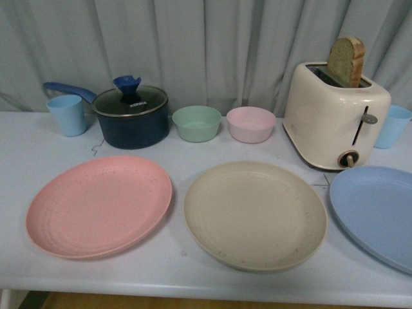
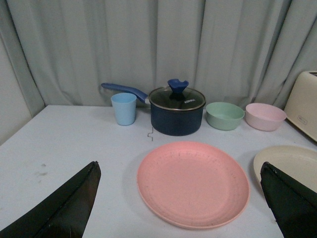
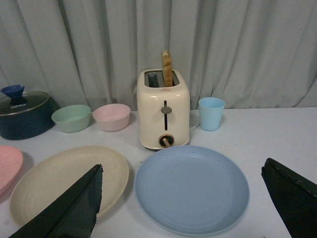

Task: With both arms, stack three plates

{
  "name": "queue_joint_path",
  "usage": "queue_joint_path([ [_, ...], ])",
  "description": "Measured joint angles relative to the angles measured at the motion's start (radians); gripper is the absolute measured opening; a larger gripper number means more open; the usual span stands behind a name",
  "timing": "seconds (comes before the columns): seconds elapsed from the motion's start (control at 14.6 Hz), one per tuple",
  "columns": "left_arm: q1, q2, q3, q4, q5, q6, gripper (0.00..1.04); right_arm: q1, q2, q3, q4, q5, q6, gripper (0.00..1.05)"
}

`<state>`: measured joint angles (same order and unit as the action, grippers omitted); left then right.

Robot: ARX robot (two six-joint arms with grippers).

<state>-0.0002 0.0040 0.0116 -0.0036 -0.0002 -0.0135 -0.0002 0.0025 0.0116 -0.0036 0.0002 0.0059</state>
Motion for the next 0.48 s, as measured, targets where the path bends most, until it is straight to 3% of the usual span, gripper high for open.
queue_joint_path([
  [0.48, 0.000, 0.000, 0.000, 0.000, 0.000, 0.000, 0.98, 0.000, 0.000, 0.000, 0.000, 0.000, 0.000, 0.98],
])
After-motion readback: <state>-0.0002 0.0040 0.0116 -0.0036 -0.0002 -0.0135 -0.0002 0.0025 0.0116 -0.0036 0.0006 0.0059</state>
